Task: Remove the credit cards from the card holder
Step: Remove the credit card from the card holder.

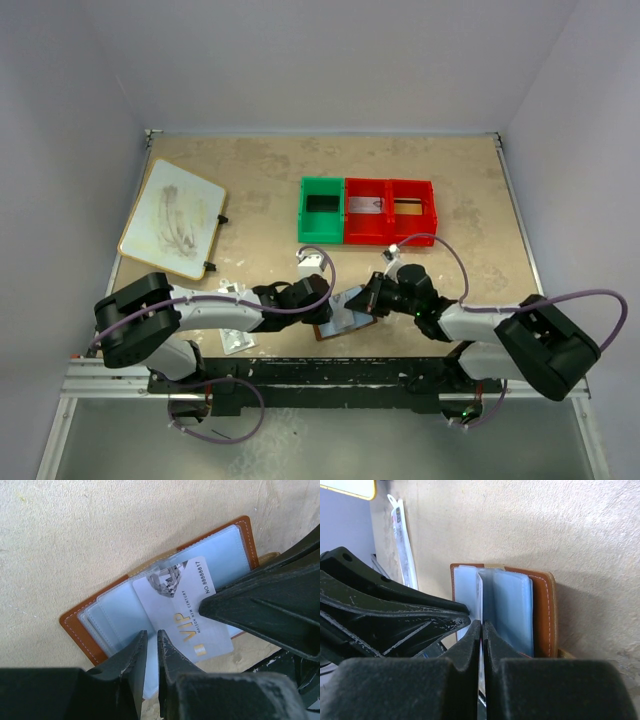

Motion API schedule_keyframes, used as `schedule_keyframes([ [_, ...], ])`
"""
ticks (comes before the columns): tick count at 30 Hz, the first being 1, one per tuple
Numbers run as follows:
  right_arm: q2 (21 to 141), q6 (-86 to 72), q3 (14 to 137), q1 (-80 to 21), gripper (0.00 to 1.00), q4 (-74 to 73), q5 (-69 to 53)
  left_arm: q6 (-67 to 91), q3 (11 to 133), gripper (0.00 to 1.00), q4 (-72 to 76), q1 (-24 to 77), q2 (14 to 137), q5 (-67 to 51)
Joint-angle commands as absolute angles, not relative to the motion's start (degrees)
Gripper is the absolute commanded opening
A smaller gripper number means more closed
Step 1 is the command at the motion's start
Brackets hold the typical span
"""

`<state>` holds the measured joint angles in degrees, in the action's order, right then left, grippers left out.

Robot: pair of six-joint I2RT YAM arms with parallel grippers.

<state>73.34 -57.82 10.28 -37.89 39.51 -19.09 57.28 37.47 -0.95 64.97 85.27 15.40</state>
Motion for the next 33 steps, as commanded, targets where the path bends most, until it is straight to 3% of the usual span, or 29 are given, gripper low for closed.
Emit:
schedule_keyframes([
  [1,71.1,-56.3,10.0,-37.0,0.04,35.9,-16.9,55.5,37.6,0.12,-5.4,65.1,85.7,17.2],
  [16,78.3,-56.5,10.2,-37.0,0.29,47.3,-23.0,55.5,37.9,0.12,-4.9,65.2,86.2,16.5],
  [20,81.7,-56.6,10.7,-37.1,0.28,50.2,-24.8,55.4,38.0,0.11,-5.3,65.2,86.0,16.9],
  [27,84.2,-58.4,10.1,-37.0,0.18,53.1,-25.2,55.5,37.9,0.11,-5.8,65.2,85.9,17.1],
  [33,85.4,-58.9,10.2,-37.0,0.17,54.1,-25.9,55.5,37.8,0.10,-6.0,65.2,85.7,17.4],
])
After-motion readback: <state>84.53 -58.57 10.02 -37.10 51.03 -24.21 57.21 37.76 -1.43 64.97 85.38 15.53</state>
